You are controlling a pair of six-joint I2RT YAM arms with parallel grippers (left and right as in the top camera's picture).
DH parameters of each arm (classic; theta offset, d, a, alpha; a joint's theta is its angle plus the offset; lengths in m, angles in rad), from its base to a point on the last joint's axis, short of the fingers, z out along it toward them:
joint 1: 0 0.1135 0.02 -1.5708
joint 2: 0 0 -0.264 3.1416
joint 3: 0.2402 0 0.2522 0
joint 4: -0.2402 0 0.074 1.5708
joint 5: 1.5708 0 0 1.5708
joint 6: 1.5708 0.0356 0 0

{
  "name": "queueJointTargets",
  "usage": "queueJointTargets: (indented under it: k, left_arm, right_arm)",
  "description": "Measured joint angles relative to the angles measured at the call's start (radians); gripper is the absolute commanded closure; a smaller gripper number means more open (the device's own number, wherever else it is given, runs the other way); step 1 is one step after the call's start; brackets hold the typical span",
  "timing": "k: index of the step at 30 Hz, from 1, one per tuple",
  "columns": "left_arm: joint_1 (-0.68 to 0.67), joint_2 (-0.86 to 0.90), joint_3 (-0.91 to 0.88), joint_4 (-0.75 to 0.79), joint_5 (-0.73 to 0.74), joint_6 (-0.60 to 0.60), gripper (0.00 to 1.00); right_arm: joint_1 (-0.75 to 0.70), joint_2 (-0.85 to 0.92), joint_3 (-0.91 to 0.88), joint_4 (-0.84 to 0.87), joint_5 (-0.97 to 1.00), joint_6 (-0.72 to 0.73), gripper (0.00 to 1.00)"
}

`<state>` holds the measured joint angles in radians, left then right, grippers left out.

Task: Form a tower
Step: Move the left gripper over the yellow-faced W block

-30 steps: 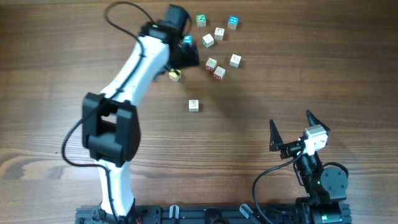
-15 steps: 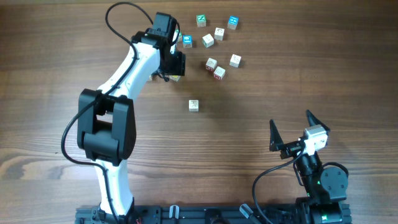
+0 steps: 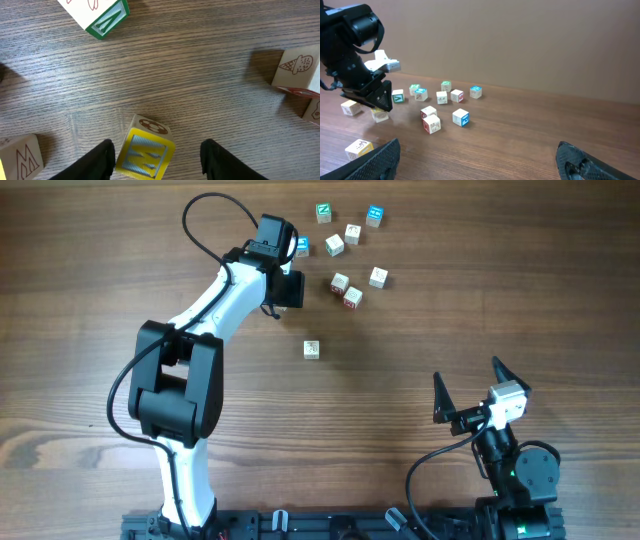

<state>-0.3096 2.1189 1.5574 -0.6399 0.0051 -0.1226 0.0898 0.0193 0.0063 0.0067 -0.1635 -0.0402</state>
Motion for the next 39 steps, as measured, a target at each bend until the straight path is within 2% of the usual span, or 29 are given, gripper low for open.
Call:
queueJointTargets:
  k: [1,4,13,19,24,25,27,28,30,32,39]
  left_arm:
    - [0.000,0.000,0.000,-0.007,0.000,-0.001,0.49]
    - [0.000,0.001,0.000,-0.011,0.000,-0.001,0.42]
    - [0.000,0.004,-0.023,0.023,0.000,0.002,0.43]
    - [0.000,0.005,-0.040,0.074,0.000,0.006,0.58]
    - [0.000,0.005,-0.040,0.056,0.000,0.006,0.64]
    - [0.000,0.005,-0.040,0.044,0.000,0.006,0.63]
    - [0.000,0.005,-0.040,0.034,0.000,0.006,0.49]
    - [0.000,0.005,-0.040,0.034,0.000,0.002,0.46]
    - [0.000,0.005,-0.040,0.037,0.000,0.006,0.52]
    - [0.000,0.005,-0.040,0.043,0.000,0.006,0.67]
    - [-0.006,0.002,-0.040,0.017,0.000,0.006,0.67]
  right_arm:
    - [0.000,0.000,0.000,0.000,0.000,0.000,0.00]
    - [0.000,0.000,0.000,0.000,0.000,0.000,0.00]
    - [0.000,0.000,0.000,0.000,0.000,0.000,0.00]
    - [0.000,0.000,0.000,0.000,0.000,0.000,0.00]
    - [0.000,0.000,0.000,0.000,0.000,0.000,0.00]
    - [0.000,0.000,0.000,0.000,0.000,0.000,0.00]
    - [0.000,0.000,0.000,0.000,0.000,0.000,0.00]
    - [0.000,0.000,0.000,0.000,0.000,0.000,0.00]
    - [0.000,0.000,0.000,0.000,0.000,0.000,0.00]
    - [0.000,0.000,0.000,0.000,0.000,0.000,0.00]
    - [0.000,0.000,0.000,0.000,0.000,0.000,0.00]
